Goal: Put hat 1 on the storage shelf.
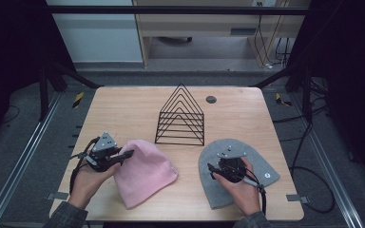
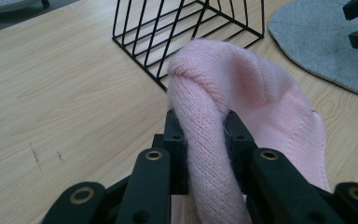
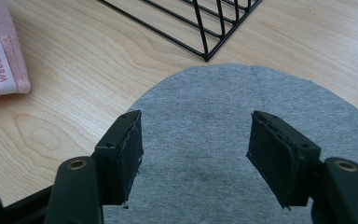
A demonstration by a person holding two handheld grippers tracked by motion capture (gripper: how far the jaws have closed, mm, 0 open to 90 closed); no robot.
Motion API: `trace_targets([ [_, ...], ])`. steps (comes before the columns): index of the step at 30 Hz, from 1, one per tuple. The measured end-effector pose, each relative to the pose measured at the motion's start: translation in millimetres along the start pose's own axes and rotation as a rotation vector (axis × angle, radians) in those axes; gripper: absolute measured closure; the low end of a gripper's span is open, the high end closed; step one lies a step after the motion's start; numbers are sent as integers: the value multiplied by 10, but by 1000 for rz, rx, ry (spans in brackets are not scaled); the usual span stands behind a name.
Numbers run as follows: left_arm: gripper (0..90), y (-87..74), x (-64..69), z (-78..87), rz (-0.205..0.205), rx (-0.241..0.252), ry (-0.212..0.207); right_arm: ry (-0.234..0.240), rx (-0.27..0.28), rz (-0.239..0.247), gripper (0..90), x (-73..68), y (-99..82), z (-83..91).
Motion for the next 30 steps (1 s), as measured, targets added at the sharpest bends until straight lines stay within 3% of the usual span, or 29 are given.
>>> trace_targets([
  [16,764,108,49,153,-39,26,2,-6,7,4,350,5,5,7],
  [23,766,280,52,250,-97,19,23,0,52,1,343,-55,48,92],
  [29,767,482,44,365,-161,2,48,-12,95,38,333,-141,176,190],
  [30,767,543,40,401,-189,-6,62,-11,105,60,333,-179,236,231],
])
Point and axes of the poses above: each handheld gripper's, and its own axes: z roughly backward along the jaws, y roughly out of its top, x roughly to its right, the point moved 6 cm from there along -z, roughly forward along the jaws, and after that the axes turned 12 degrees about -x, right-handed, at the moved point
